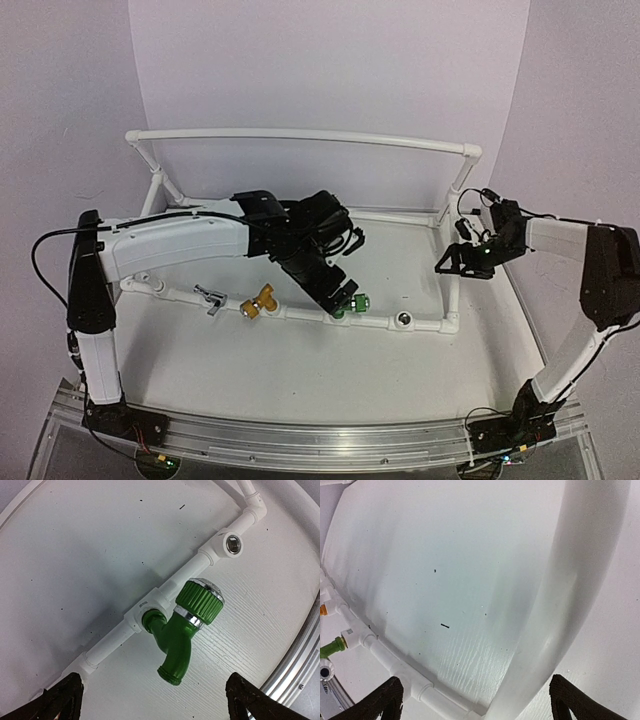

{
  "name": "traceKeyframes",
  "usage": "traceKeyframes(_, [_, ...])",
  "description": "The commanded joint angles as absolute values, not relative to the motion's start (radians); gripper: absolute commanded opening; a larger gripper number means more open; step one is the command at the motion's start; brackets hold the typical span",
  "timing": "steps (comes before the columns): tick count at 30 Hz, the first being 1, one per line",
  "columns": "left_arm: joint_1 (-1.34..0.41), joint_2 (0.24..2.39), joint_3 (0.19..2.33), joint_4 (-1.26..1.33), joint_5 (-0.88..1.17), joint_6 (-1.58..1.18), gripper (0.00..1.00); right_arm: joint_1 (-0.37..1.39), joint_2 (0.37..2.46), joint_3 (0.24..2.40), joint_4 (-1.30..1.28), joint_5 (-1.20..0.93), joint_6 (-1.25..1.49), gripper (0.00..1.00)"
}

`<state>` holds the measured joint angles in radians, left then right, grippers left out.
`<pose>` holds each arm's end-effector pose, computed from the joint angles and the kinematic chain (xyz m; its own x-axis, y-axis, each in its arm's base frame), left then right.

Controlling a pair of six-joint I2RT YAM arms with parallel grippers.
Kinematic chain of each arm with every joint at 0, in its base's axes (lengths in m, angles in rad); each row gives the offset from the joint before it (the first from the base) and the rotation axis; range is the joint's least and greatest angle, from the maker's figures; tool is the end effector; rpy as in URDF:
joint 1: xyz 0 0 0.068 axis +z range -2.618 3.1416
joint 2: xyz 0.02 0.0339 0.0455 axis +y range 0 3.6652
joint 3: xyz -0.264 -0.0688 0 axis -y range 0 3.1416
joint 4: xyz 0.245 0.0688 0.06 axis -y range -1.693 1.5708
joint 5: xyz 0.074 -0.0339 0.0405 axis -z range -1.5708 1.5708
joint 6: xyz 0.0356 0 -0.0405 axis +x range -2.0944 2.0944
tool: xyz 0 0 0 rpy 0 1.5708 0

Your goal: Install the water faucets

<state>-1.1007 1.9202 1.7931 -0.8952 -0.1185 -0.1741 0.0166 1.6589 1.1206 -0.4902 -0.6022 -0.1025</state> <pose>0.1931 -0.3708 0.2967 -0.5292 0.6618 -0.5310 0.7774 0.6289 0.0090 0.3373 0.0258 0.2139 -0.8206 -0.0980 -0.5630 -0.3920 0.8134 0.4298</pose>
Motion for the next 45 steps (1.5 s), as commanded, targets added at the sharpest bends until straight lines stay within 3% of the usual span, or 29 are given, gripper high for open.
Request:
traceKeyframes(1, [-1.104,1.825,1.739,-0.838,-0.183,-0.259,1.0,0.02,1.549,1.12,-0.55,-0.603,-0.19,0.98])
traceKeyframes(9, [-1.106,1.719,1.576,-0.773,-0.22,-0.489,1.0,0.068,1.436,1.135,-0.667,-0.684,-0.354,0.98])
traceKeyframes(18, [-1.112,1.602,1.333,-0.588,-0.098,-0.574,1.0,0.317,1.497,1.243,-0.633,-0.53,-0.311,0.92])
traceKeyframes(28, [-1.12,1.663,1.342,-0.537,-0.136,-0.614,1.0,0.451,1.684,1.361,-0.577,-0.448,-0.287,0.86])
traceKeyframes(45, [-1.113,1.682,1.327,-0.528,-0.15,-0.634,1.0,0.608,1.806,1.405,-0.537,-0.42,-0.276,0.85])
